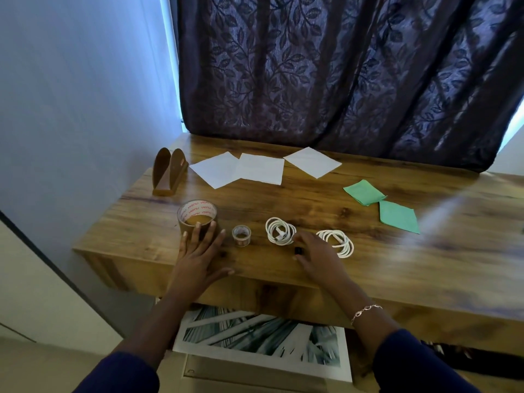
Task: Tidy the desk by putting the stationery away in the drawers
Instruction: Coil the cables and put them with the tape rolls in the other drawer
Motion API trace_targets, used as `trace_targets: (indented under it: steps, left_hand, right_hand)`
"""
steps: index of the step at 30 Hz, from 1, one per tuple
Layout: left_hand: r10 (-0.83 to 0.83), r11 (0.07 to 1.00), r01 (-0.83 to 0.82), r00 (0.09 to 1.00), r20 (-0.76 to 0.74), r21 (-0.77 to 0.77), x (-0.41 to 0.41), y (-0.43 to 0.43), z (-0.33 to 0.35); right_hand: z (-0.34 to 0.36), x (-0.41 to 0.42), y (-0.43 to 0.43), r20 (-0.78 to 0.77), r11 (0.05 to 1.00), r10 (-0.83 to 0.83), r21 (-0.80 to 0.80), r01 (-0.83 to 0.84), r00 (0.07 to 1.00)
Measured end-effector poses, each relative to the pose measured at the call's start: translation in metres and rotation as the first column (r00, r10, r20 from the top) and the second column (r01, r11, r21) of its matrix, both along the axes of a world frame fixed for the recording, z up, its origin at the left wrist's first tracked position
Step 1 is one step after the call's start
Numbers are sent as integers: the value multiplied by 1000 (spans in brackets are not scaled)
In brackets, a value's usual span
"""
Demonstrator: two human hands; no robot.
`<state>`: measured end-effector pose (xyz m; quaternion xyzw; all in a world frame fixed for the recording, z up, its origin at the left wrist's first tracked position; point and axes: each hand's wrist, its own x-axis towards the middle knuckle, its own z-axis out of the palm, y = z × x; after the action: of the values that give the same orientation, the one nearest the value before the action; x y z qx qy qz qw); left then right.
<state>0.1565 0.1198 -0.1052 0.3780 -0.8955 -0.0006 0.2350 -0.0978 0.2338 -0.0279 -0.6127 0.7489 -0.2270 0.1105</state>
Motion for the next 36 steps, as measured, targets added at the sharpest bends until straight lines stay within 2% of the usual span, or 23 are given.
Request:
trace_targets:
  steps: [1,3,4,5,6,7,8,9,10,11,12,13,15,17,21,23,27,31,36]
  left_hand:
    - [15,1000,-15,1000,-20,-14,-2,3,-1]
    - [50,997,-54,996,-75,-56,-9,18,-3]
    - [52,997,-59,991,-124,-58,-14,31,-6]
    - [41,998,-50,980,-196,-37,-19,47,-10]
    - [39,999,-37,958,-285,12,-23,65,-13]
    - [69,995,-36,917,-392,90,-27,85,-15]
    - [153,978,-57,844,-513,199,-31,103,-13]
    - [306,933,-96,716,-628,346,-34,118,-13]
    - [502,845,-126,520,-691,519,-37,127,-12]
    - [689,712,-115,299,-660,692,-38,127,-18]
    - [829,554,-45,120,-546,832,-37,123,-25]
    - [919,391,59,22,-393,918,-33,117,-33]
    - [990,131,278,3,-138,951,-25,99,-49]
    - [1000,8,408,14,-15,913,-23,85,-63]
    - [997,-70,548,11,76,834,-25,65,-77]
    - [995,-93,596,40,86,797,-26,58,-84]
    - [996,-86,668,80,44,739,-35,54,-81]
    - [992,-111,626,121,44,772,-35,55,-82]
    - [982,-132,539,187,35,832,-21,79,-86]
  right_hand:
    - [2,5,6,70,995,-7,-103,14,997]
    - [3,21,22,320,955,-27,-271,119,947]
    - [1,32,33,470,934,-43,-294,202,882]
    - [-3,44,41,630,915,-52,-282,290,775]
    - [-7,55,49,800,894,-39,-240,380,599]
    - [-13,64,55,933,867,-12,-169,470,359]
    - [-18,70,59,994,841,7,-65,537,108]
    - [-25,74,61,994,813,-3,65,579,-107]
    - [-32,74,62,963,774,-35,195,602,-267]
    - [-41,75,63,923,736,-79,308,603,-376]
    - [-49,75,64,891,711,-131,390,585,-435]
    - [-58,76,65,863,698,-185,452,556,-469]
    - [-77,77,62,805,676,-262,547,494,-533]
    - [-95,75,53,760,655,-290,601,458,-582]
    - [-123,69,29,705,591,-404,688,421,-583]
    - [-133,67,20,683,548,-446,720,426,-579]
    - [-145,61,14,678,514,-422,726,457,-602]
    - [-152,60,21,695,545,-405,706,453,-594]
    - [-160,64,44,688,566,-508,720,401,-518]
